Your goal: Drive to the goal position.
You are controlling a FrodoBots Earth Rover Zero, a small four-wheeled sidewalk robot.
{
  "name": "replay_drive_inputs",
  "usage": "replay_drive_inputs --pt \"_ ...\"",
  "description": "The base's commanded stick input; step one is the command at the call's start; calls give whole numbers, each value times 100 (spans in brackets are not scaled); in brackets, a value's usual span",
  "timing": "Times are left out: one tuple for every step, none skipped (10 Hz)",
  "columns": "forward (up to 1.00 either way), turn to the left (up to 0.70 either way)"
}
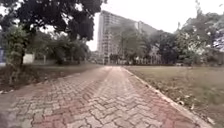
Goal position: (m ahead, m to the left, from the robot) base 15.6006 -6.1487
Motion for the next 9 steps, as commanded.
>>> replay_drive_inputs --pt "70 0" --pt "70 0" --pt "70 0" --pt "70 0" --pt "70 0" --pt "70 0" --pt "70 0" --pt "70 0" --pt "70 0"
